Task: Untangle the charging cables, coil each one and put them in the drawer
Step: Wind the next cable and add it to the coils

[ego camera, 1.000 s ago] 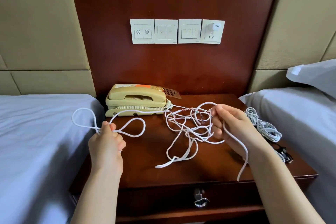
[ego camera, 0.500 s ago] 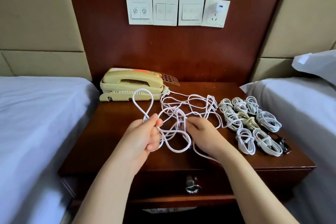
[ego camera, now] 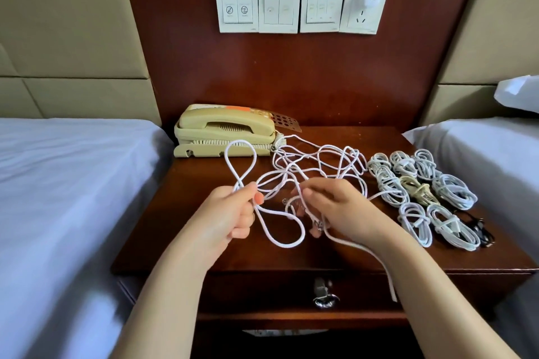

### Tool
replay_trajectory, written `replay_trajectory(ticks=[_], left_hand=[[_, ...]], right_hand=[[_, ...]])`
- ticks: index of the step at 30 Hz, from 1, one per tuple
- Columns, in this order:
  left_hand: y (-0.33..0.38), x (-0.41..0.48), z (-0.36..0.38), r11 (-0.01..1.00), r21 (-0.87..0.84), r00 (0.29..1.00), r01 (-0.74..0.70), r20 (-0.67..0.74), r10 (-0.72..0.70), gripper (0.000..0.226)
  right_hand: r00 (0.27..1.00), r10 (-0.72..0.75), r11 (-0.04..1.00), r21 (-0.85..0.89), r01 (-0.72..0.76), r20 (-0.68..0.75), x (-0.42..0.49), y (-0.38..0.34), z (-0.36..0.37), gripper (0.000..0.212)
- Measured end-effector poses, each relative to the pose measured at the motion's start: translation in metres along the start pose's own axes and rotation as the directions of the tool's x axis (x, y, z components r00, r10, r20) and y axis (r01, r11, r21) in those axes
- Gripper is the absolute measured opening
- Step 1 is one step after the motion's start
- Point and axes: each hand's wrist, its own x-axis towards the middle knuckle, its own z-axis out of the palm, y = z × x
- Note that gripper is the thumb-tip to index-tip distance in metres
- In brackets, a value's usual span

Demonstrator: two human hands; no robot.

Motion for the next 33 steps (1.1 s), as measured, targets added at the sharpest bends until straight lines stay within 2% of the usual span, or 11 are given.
replay_trajectory(ticks=[3,7,9,11,13,16,21,23,26,30,33], left_hand=[[-0.002,-0.004,0.005,0.999,0.014,0.997,-0.043,0.067,0.042,0.033],[-0.006,0.002,0.013,0.991,-0.119,0.993,-0.068,-0.104,0.056,0.030],[-0.005,0.006,0.010,0.972,-0.221,0.981,-0.075,-0.192,0.032,0.028],[-0.002,0.009,0.005,0.956,-0.279,0.966,-0.087,-0.256,0.013,0.027],[0.000,0.010,0.000,0.954,-0.279,0.954,-0.109,-0.298,0.022,0.027],[0.002,0.010,-0.002,0.972,-0.202,0.951,-0.117,-0.305,0.051,0.030],[0.007,0.005,-0.003,0.981,-0.149,0.966,-0.127,-0.243,0.088,0.034],[0.008,0.003,-0.003,0.983,-0.141,0.973,-0.121,-0.212,0.090,0.034],[0.006,0.003,-0.005,0.982,-0.140,0.978,-0.126,-0.181,0.100,0.032],[0.007,-0.001,-0.003,0.978,-0.133,0.985,-0.158,-0.090,0.147,0.031],[0.005,0.000,-0.001,0.986,-0.044,0.986,-0.159,-0.062,0.156,0.034]], right_hand=[[0.999,0.043,0.995,0.088,-0.046,0.033,-0.010,-0.003,0.005,0.027],[0.976,0.187,0.923,0.320,-0.214,0.114,-0.014,-0.013,0.008,0.023],[0.960,0.234,0.930,0.253,-0.267,0.153,-0.013,-0.014,0.001,0.023],[0.958,0.262,0.938,0.201,-0.281,0.117,-0.011,-0.010,-0.008,0.029],[0.972,0.233,0.940,0.252,-0.231,0.020,-0.007,-0.010,-0.015,0.034],[0.980,0.108,0.921,0.389,-0.036,-0.165,0.001,-0.021,-0.023,0.041],[0.926,-0.114,0.814,0.501,0.295,-0.360,0.022,-0.040,-0.020,0.040],[0.897,-0.155,0.830,0.437,0.345,-0.414,0.028,-0.038,-0.015,0.039],[0.884,-0.157,0.888,0.328,0.321,-0.440,0.029,-0.030,-0.010,0.036],[0.928,-0.056,0.994,0.066,0.086,-0.368,0.031,-0.016,0.003,0.027],[0.907,-0.005,0.980,-0.184,-0.079,-0.420,0.035,-0.003,0.013,0.034]])
